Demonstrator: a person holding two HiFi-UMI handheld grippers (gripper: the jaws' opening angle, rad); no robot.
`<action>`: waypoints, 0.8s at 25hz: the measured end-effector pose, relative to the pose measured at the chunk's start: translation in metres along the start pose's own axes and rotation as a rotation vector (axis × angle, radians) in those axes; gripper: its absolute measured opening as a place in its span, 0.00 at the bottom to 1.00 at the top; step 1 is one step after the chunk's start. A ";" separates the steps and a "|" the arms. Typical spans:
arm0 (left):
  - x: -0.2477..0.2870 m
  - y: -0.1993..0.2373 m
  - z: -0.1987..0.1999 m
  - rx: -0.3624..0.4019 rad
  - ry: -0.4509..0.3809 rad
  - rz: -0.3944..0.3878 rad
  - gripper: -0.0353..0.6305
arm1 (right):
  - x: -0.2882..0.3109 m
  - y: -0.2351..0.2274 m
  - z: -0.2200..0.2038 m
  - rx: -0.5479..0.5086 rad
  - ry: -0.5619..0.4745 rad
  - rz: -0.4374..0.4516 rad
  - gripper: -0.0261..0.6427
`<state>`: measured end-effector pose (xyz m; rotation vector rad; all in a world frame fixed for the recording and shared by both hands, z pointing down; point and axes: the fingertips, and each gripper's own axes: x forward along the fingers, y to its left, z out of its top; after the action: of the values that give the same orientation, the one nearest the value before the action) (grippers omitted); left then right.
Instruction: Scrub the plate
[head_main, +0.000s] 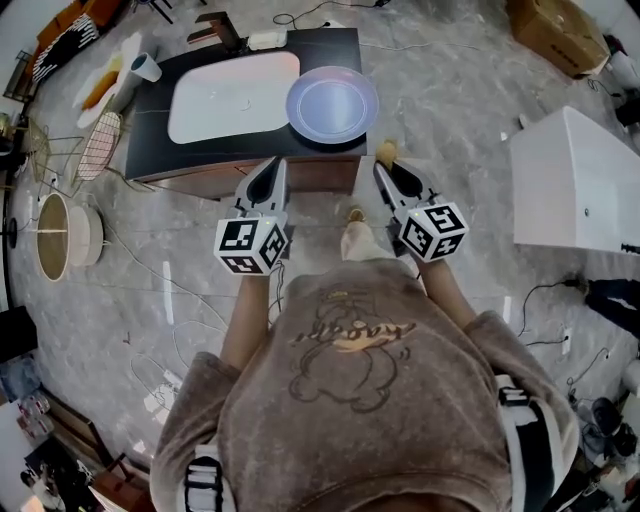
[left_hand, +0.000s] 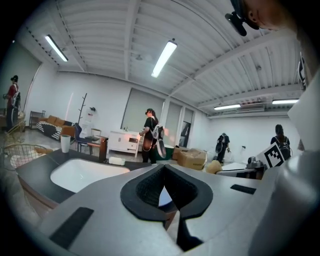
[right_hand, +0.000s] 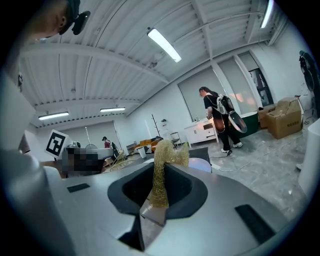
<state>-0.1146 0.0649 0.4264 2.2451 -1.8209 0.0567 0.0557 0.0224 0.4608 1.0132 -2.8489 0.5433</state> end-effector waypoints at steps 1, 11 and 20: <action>0.013 0.004 0.006 -0.003 -0.001 0.005 0.08 | 0.011 -0.009 0.009 -0.004 0.003 0.007 0.12; 0.122 0.033 0.043 -0.067 -0.020 0.081 0.08 | 0.090 -0.085 0.064 -0.025 0.048 0.110 0.12; 0.146 0.060 0.046 -0.092 -0.015 0.141 0.08 | 0.134 -0.097 0.068 -0.013 0.084 0.170 0.12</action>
<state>-0.1464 -0.0963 0.4191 2.0593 -1.9453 -0.0173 0.0152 -0.1518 0.4512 0.7324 -2.8752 0.5646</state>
